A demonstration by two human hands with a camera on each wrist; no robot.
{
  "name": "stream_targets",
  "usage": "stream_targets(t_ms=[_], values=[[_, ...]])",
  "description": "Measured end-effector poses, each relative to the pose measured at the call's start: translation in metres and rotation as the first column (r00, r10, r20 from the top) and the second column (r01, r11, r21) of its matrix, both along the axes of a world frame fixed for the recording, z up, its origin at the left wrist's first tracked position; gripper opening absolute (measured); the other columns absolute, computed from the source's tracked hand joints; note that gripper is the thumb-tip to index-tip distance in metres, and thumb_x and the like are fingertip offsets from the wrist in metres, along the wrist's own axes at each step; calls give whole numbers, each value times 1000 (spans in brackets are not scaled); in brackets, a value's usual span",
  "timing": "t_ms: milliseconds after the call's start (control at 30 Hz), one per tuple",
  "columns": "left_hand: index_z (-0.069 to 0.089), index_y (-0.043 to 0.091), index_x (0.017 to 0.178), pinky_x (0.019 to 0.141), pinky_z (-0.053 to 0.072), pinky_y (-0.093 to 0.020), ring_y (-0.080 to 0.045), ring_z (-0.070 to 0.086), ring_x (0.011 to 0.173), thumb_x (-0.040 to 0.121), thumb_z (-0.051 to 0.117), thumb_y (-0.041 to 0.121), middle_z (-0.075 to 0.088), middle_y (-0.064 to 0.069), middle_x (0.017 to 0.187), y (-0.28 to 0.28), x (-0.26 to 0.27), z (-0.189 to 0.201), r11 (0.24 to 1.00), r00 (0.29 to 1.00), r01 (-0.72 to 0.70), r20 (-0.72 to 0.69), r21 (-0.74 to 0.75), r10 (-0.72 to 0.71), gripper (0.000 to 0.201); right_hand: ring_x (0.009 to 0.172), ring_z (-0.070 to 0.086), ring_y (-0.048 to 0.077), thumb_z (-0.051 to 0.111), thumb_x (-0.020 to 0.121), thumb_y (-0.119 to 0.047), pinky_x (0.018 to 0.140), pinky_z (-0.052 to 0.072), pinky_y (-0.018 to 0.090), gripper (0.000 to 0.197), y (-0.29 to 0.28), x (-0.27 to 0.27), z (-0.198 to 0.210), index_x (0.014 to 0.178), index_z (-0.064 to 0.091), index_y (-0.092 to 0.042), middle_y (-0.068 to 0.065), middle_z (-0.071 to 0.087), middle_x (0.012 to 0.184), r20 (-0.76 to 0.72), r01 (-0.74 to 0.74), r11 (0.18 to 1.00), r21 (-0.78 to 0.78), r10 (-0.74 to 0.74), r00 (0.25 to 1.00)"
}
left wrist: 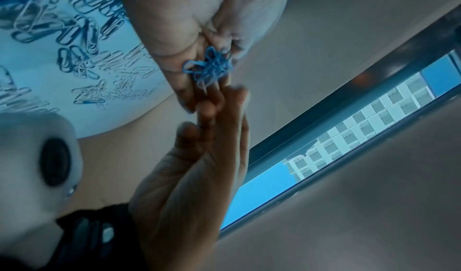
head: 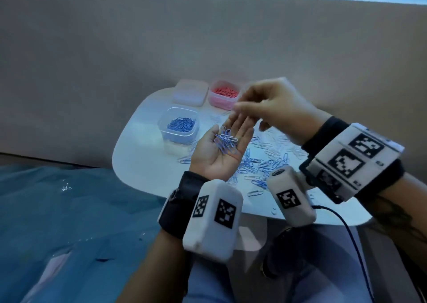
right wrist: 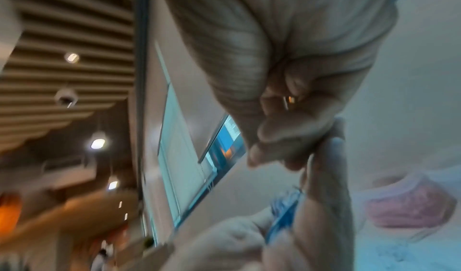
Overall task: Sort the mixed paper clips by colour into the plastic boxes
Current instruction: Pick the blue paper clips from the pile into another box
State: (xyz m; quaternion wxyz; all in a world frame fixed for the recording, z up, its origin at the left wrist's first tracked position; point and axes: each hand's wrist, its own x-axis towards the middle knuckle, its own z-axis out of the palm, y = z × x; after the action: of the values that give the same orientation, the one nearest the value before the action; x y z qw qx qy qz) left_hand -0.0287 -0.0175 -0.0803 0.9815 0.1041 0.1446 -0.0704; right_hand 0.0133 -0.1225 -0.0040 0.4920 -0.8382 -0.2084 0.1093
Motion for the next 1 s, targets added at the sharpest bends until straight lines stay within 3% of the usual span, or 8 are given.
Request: stream_targets(t_ms=[167, 300, 500, 600, 700, 800, 867, 1000], values=[[69, -8, 86, 69, 55, -48, -31, 68, 92, 100, 22, 24, 69, -23, 96, 25, -10, -17, 994, 996, -80, 21, -74, 82, 59, 34, 44, -2, 65, 84, -11, 37, 32, 8, 8, 2, 9, -21, 86, 62, -4, 0, 49, 56, 48, 82, 997, -14, -81, 996], [72, -3, 89, 77, 52, -47, -32, 69, 89, 94, 29, 21, 69, -18, 102, 42, -29, -30, 992, 991, -129, 42, 12, 128, 50, 50, 45, 1, 63, 84, -10, 57, 39, 16, 3, 12, 7, -42, 85, 65, -8, 1, 55, 68, 86, -21, 966, -257, 45, 995], [57, -4, 110, 62, 59, -41, -32, 70, 77, 86, 37, 23, 69, -22, 96, 35, -33, -27, 984, 984, -176, 1, -32, 176, 42, 53, 47, -1, 70, 78, -15, 56, 35, 13, 5, 34, -26, -53, 77, 65, -13, -11, 50, 61, 115, -218, 942, -255, 253, 961], [63, -6, 103, 56, 58, -38, -31, 71, 75, 72, 51, 16, 69, -22, 92, 28, -33, -30, 984, 986, -159, 30, -76, 162, 40, 65, 47, 10, 68, 78, -12, 68, 39, 24, 5, 35, -29, -55, 78, 63, -11, -5, 52, 68, 134, -215, 921, -325, 269, 954], [70, -9, 90, 62, 58, -46, -35, 70, 80, 55, 63, 9, 68, -26, 95, 24, -34, -34, 971, 980, -190, 30, -147, 196, 40, 58, 46, 4, 66, 79, -10, 60, 36, 12, 11, 32, -29, -53, 72, 60, -16, -12, 50, 61, 133, -178, 937, -300, 226, 965], [69, -11, 92, 62, 58, -47, -39, 69, 83, 80, 59, 8, 67, -29, 99, 24, -40, -39, 964, 978, -194, 36, -183, 203, 24, 59, 46, 5, 64, 79, -9, 62, 37, 15, 18, 29, -32, -52, 67, 54, -18, -8, 54, 62, 117, -206, 943, -261, 242, 963], [69, -11, 93, 64, 57, -51, -41, 68, 84, 58, 78, -2, 67, -30, 98, 23, -42, -40, 965, 982, -176, 32, -196, 185, 37, 63, 47, 11, 61, 81, -10, 67, 41, 27, 23, 29, -33, -55, 64, 49, -21, 0, 60, 70, 103, -237, 926, -294, 278, 955], [68, -11, 89, 53, 56, -49, -37, 70, 73, 72, 61, 7, 67, -29, 91, 21, -43, -35, 960, 973, -229, -51, -162, 223, 26, 70, 45, 15, 54, 83, -10, 70, 42, 33, 28, 30, -38, -60, 67, 40, -27, -5, 51, 73, 161, -250, 878, -407, 338, 927]])
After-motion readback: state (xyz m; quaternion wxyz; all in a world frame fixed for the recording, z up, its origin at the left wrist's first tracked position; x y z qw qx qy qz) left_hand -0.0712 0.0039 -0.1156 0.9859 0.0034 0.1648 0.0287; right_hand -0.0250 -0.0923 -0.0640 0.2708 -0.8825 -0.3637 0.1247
